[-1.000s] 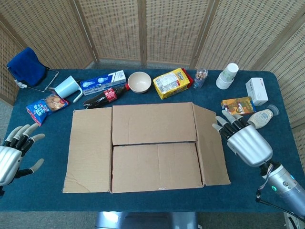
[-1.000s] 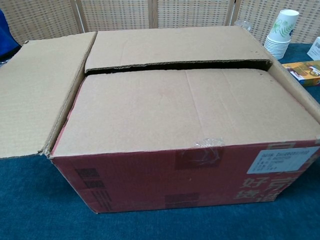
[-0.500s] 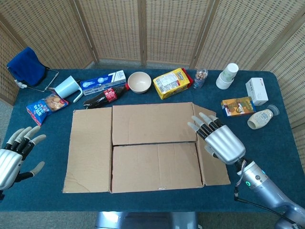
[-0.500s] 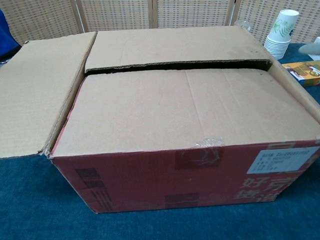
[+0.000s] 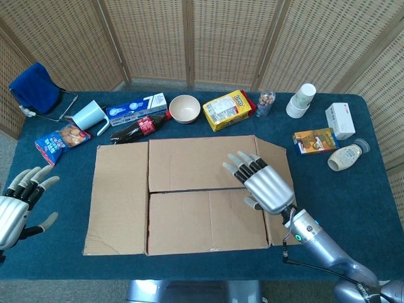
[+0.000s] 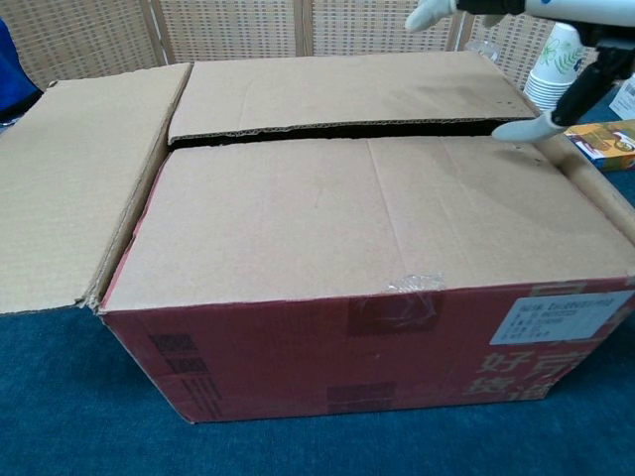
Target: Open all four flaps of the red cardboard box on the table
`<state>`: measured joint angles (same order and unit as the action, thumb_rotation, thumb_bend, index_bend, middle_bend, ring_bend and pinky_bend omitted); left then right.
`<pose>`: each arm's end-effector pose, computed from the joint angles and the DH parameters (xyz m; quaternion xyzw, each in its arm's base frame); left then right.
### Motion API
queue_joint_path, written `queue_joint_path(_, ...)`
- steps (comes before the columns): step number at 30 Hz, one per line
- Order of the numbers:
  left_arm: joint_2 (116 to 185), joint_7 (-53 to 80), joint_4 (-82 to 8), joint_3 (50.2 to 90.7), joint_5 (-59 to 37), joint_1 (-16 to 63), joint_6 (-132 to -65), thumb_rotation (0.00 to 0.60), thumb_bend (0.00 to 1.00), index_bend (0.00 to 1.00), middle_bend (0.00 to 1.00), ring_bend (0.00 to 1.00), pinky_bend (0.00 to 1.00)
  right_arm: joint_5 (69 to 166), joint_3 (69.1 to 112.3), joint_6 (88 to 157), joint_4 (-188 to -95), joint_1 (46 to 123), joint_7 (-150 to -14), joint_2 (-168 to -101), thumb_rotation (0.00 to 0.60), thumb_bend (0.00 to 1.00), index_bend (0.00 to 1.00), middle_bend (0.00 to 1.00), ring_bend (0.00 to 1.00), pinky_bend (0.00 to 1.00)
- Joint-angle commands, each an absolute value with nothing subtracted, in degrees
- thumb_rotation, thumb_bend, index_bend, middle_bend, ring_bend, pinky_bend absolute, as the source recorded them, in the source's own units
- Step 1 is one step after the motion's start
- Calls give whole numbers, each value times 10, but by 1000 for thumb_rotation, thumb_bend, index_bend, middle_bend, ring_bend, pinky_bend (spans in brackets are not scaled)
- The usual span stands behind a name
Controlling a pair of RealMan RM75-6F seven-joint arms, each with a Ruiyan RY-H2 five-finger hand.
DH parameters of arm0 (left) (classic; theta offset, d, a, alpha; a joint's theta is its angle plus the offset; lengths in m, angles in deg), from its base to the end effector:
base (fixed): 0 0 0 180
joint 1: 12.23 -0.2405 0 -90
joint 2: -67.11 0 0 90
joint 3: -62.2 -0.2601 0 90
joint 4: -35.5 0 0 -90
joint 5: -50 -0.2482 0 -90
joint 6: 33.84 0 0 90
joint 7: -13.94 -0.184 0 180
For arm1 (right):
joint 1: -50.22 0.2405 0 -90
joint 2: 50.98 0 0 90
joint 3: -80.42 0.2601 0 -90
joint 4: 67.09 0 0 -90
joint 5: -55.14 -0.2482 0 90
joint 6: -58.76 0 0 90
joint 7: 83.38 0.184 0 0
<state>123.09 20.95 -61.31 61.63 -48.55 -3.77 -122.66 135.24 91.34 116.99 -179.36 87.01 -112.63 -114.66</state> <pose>-0.2777 0.2227 0.1479 -0.6566 -0.3407 -0.4559 0.4949 -0.0872 -0.3321 0.0450 0.8016 -0.1982 0.3918 0.4057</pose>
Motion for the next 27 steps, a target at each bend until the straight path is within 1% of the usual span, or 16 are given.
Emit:
queue_joint_path(1,1230,211,-613,617,-484,-38,-1227,598,5,140,0,0,93,1353,913,1177,-1780,878,-1140,-1167,544,267,0,0,0,189)
queue_joint_path(14,1228,217,-611,617,-482,-39,-1229,599,3,140,0,0,93,1353,910,1189,-1754,893,-1164,-1205,544,270,0,0,0,188)
queue_joint_path(27,1227,216,-611,619,-476,-38,-1225,598,5,140,0,0,93,1329,913,1196,-1719,909,-1178,-1252,543,269,0,0,0,187)
